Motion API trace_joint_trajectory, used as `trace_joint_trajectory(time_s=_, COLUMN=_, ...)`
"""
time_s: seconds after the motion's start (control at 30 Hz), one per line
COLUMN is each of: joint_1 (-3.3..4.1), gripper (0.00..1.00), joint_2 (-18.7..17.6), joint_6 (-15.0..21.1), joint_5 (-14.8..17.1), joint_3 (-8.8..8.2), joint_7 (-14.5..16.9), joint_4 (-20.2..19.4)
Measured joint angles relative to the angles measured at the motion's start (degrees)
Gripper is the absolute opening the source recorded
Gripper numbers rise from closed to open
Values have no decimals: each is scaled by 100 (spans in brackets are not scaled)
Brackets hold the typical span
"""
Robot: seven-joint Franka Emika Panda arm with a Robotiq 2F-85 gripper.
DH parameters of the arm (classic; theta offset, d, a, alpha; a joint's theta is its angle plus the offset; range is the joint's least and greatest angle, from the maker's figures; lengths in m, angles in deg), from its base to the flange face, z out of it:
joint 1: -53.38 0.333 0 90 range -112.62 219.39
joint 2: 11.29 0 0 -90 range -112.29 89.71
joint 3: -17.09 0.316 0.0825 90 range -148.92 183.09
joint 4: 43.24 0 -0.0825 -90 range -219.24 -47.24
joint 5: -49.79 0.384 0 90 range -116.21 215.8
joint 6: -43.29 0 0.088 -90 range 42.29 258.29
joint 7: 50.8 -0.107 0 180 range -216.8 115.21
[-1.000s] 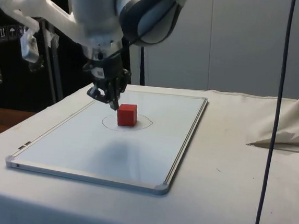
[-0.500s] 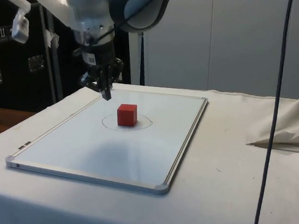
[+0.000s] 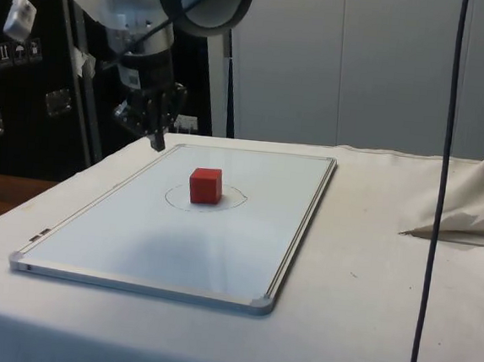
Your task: Push the cube into the marked area.
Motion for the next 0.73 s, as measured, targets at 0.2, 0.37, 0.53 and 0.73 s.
trace_joint_trajectory(time_s=0.2, joint_1=-34, gripper=0, joint_2=-132, joint_6=0, joint_5=235, joint_3=0, joint_7=183, joint_4=269)
trace_joint_trajectory(time_s=0.37, joint_1=-69, gripper=0, joint_2=-407, joint_6=0, joint_5=584, joint_3=0, joint_7=453, joint_4=647)
trace_joint_trajectory(time_s=0.53, joint_1=-92, gripper=0, joint_2=-567, joint_6=6, joint_5=814, joint_3=0, joint_7=647, joint_4=865)
trace_joint_trajectory(time_s=0.73, joint_1=-126, gripper=0, joint_2=-625, joint_6=11, joint_5=1066, joint_3=-6, joint_7=882, joint_4=945)
